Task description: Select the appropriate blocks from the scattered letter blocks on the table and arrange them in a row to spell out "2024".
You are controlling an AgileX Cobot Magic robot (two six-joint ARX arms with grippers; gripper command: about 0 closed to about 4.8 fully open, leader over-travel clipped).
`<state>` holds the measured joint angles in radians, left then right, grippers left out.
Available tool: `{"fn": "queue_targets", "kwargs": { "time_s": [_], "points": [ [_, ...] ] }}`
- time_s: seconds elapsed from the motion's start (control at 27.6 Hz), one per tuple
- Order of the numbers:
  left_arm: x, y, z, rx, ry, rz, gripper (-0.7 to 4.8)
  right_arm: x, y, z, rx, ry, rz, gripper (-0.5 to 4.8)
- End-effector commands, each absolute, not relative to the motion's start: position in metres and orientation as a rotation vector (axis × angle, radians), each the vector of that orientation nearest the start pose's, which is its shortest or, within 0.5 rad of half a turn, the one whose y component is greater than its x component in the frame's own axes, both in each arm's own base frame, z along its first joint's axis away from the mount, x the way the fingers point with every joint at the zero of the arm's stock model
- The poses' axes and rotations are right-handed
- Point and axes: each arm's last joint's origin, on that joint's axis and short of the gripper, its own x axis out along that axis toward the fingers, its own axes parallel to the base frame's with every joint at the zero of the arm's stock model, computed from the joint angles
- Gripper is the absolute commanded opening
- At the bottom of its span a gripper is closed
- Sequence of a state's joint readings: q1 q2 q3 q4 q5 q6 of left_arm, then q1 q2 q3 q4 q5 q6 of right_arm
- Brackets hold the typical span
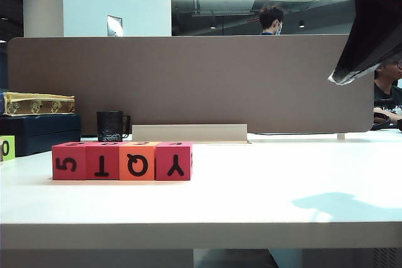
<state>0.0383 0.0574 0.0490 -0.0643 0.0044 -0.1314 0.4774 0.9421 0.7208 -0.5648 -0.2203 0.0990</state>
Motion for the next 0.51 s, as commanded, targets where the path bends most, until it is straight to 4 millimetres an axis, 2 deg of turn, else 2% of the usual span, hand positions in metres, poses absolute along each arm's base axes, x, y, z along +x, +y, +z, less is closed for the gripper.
{"fn": "queue_targets", "kwargs": {
  "time_s": [0.04,0.51],
  "points": [
    [0.098,0.004,0.161,-0.132,0.041,0.043,-0.05,0.162,0.091,0.256,-0.013,0.804,0.624,-0.04],
    [0.096,0.004,0.15,-0.097,0.152,0.038,-0.05,0.162,0.091,0.256,-0.012,0.804,0.624,-0.04]
  ]
}}
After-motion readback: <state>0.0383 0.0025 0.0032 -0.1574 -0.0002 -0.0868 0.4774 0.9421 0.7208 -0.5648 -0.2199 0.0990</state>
